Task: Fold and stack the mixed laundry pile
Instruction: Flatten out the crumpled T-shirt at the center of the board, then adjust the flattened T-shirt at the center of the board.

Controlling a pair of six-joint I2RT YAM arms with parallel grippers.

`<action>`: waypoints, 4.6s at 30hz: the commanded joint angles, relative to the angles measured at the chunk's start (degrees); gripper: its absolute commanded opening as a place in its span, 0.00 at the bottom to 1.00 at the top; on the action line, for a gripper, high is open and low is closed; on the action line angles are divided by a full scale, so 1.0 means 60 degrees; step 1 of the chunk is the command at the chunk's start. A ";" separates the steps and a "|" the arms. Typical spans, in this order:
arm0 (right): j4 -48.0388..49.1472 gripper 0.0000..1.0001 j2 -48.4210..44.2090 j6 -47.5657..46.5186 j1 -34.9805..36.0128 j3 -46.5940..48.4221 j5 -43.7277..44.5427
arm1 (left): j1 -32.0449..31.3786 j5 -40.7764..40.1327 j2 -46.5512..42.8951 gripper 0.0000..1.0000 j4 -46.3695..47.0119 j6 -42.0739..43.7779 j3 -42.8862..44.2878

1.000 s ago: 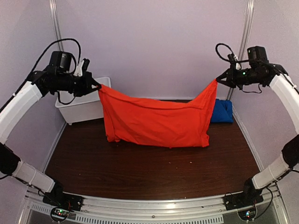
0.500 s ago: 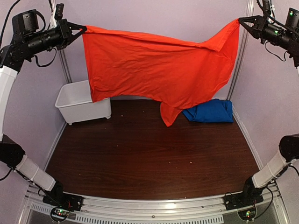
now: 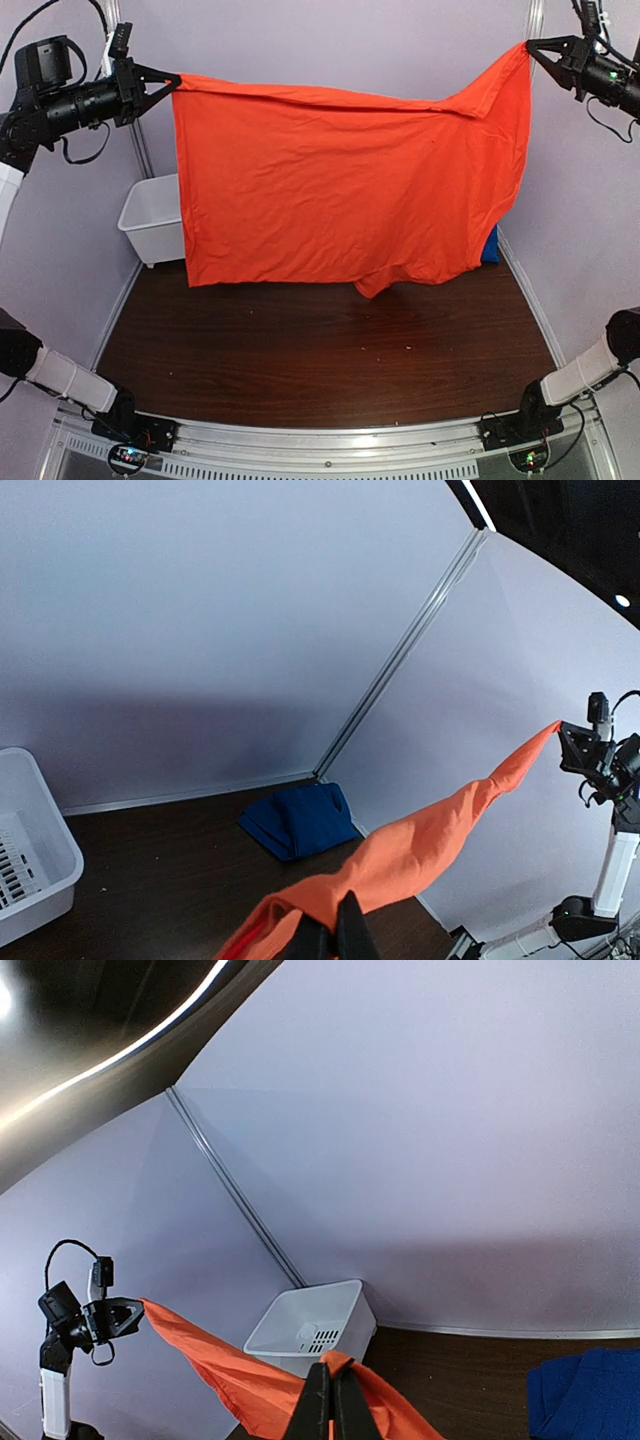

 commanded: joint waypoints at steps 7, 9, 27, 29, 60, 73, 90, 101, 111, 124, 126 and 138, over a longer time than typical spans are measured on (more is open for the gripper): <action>0.0227 0.00 -0.3044 0.0210 -0.0037 -0.0261 -0.0196 | 0.0033 0.1553 -0.3160 0.00 0.0926 -0.0786 -0.1271; 0.0511 0.00 -0.3414 0.0519 -0.0036 -0.0173 -0.0272 | 0.0033 0.1717 -0.3516 0.00 0.0928 -0.0859 -0.1281; 0.1916 0.00 -0.4046 0.0813 -0.0287 -0.6514 0.0861 | 0.0033 -0.1368 -0.4059 0.00 -0.0171 -0.1690 -0.5552; 0.2555 0.00 -0.4098 0.0738 -0.0264 -0.8832 0.0805 | 0.0033 -0.2050 -0.4293 0.00 0.0230 -0.1665 -0.7395; 0.3860 0.00 0.5161 -0.1090 0.1214 -0.6544 0.1483 | 0.1403 -0.3601 0.1584 0.00 0.4628 -0.2055 -1.0408; 0.3842 0.18 0.9306 -0.0129 0.1691 -0.1603 0.0836 | 0.2665 -0.2753 0.4121 0.03 0.4987 -0.1781 -0.9027; 0.2276 0.70 0.5620 -0.1905 0.2574 -0.5547 -0.0081 | 0.2466 -0.1824 0.1185 0.65 0.4449 0.0568 -1.0762; 0.2052 0.48 0.5784 -0.2355 0.3770 -0.7031 0.0804 | 0.0239 -0.3999 0.1627 0.36 0.5442 0.2231 -1.1108; 0.0438 0.39 0.5757 -0.2780 0.3515 -0.7169 0.2367 | -0.1345 -0.5053 0.4825 0.29 0.3853 0.5530 -0.7073; 0.0125 0.44 0.5620 -0.2844 0.2694 -0.7790 0.3368 | -0.1637 -0.5616 0.4420 0.29 0.2719 0.5563 -0.8251; 0.0096 0.44 0.5835 -0.2844 0.2700 -0.7640 0.3355 | -0.1637 -0.5617 0.4443 0.29 0.2691 0.5478 -0.8360; -0.0362 0.14 0.6851 -0.3484 0.2669 -0.7060 0.5188 | -0.1624 -0.6890 0.5116 0.26 0.1634 0.5131 -0.8423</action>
